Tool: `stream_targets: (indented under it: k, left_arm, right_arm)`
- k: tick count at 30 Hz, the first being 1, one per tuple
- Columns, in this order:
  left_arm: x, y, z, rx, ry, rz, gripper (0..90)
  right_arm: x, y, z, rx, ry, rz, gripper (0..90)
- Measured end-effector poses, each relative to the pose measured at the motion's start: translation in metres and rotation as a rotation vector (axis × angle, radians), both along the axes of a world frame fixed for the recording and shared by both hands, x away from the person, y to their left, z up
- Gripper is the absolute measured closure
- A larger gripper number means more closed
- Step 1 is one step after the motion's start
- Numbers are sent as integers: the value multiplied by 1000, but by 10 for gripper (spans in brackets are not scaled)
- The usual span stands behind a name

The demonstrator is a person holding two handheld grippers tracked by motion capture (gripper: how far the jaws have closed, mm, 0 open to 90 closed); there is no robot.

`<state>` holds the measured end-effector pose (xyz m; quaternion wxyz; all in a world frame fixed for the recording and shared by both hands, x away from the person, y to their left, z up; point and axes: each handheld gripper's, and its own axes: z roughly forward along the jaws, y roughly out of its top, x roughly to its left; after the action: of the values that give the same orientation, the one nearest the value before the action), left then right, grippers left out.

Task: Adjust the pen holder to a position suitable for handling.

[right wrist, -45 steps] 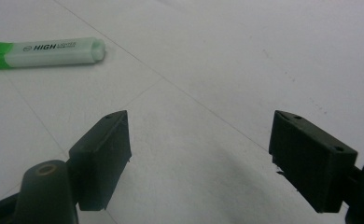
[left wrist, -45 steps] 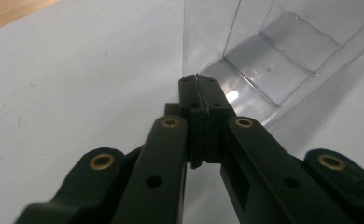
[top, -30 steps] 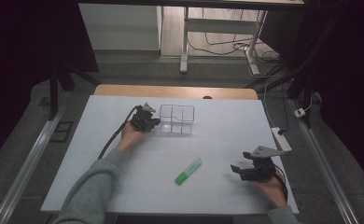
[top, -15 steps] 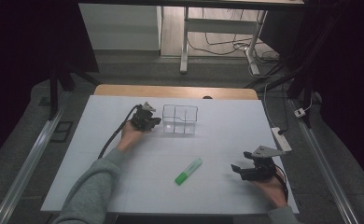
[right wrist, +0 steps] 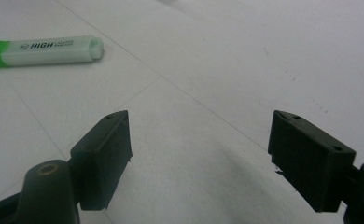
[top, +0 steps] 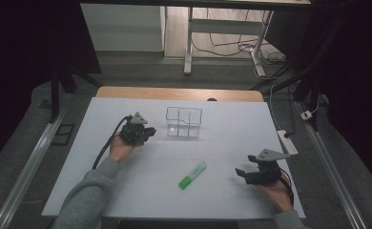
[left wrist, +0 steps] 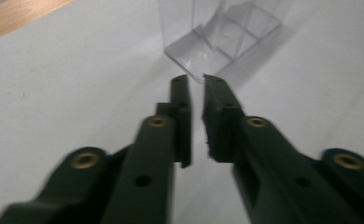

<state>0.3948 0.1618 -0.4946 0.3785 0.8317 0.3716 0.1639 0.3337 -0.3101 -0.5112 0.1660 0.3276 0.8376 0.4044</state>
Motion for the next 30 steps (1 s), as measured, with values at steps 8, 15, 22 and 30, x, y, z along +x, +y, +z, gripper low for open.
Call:
stream_targets:
  k: [8, 15, 22, 30]
  left_arm:
    - [-48, 17, 4, -33, 18, 10, 469]
    - [-80, 35, 3, -23, 12, 4, 384]
    - [-101, 48, -3, -13, 12, 6, 352]
    - [-115, 58, -6, -30, 18, 6, 333]
  right_arm:
    - [-1, 0, 0, 5, -6, 0, 219]
    - [0, 1, 0, 2, -4, 4, 220]
    - [1, 2, 1, 13, -8, -2, 224]
    - [1, 3, 5, 42, -9, -15, 228]
